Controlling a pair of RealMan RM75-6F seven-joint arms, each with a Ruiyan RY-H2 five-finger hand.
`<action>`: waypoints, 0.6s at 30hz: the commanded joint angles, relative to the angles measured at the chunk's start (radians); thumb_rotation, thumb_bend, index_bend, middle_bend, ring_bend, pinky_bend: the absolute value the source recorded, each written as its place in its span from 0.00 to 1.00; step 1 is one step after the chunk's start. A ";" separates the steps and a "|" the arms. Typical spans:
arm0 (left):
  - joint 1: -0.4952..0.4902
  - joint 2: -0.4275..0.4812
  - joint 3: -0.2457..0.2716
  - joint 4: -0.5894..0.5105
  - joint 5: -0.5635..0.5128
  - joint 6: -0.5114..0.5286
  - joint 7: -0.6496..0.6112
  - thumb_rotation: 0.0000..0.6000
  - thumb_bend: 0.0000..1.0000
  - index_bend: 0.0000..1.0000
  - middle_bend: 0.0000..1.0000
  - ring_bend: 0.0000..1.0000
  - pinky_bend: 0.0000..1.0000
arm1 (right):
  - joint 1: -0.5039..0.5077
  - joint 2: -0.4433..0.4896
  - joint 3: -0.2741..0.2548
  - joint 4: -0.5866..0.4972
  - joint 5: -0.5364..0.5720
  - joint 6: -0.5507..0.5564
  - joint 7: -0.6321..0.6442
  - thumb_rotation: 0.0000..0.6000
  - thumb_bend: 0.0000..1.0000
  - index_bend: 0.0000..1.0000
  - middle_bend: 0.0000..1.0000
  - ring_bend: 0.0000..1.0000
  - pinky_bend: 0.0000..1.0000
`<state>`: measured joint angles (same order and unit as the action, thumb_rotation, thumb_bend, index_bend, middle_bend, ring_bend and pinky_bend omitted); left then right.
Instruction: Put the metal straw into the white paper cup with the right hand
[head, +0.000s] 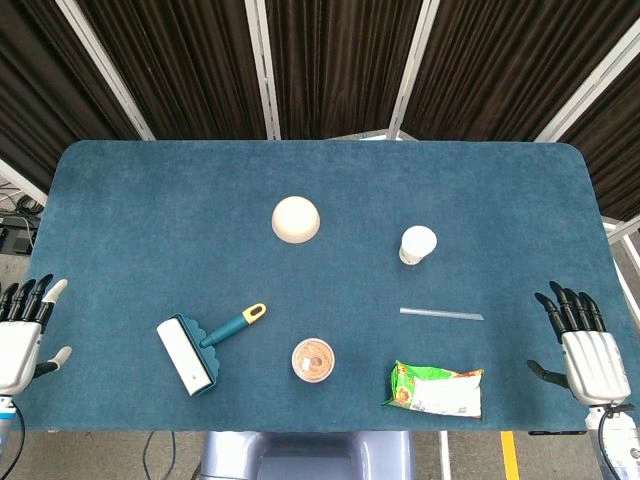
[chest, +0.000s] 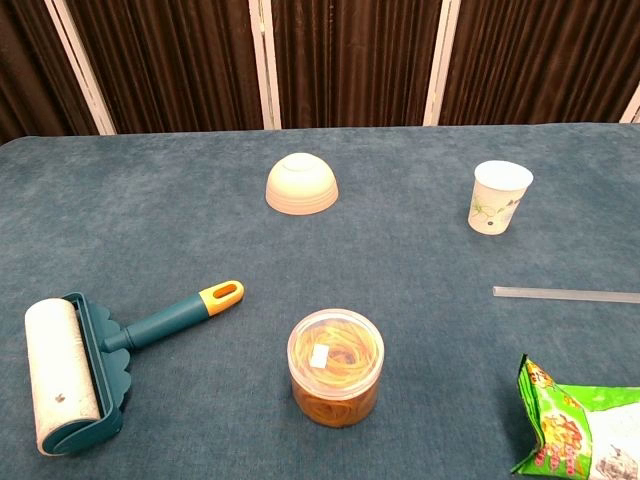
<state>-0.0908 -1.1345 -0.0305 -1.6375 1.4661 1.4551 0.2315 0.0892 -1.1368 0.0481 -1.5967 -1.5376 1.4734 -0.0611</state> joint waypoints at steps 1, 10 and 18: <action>-0.002 -0.001 -0.001 0.003 -0.002 -0.002 0.000 1.00 0.20 0.00 0.00 0.00 0.00 | 0.001 -0.002 0.000 0.001 -0.001 -0.001 0.002 1.00 0.07 0.09 0.00 0.00 0.00; -0.003 -0.002 -0.001 0.000 -0.006 -0.003 0.000 1.00 0.21 0.00 0.00 0.00 0.00 | 0.001 0.001 0.002 -0.004 0.011 -0.008 0.010 1.00 0.07 0.09 0.00 0.00 0.00; 0.000 -0.001 0.000 -0.002 -0.011 -0.002 0.000 1.00 0.20 0.00 0.00 0.00 0.00 | 0.004 0.002 0.004 -0.012 0.021 -0.017 0.011 1.00 0.07 0.10 0.00 0.00 0.00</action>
<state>-0.0916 -1.1354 -0.0309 -1.6392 1.4558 1.4529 0.2318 0.0924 -1.1353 0.0520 -1.6081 -1.5164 1.4575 -0.0500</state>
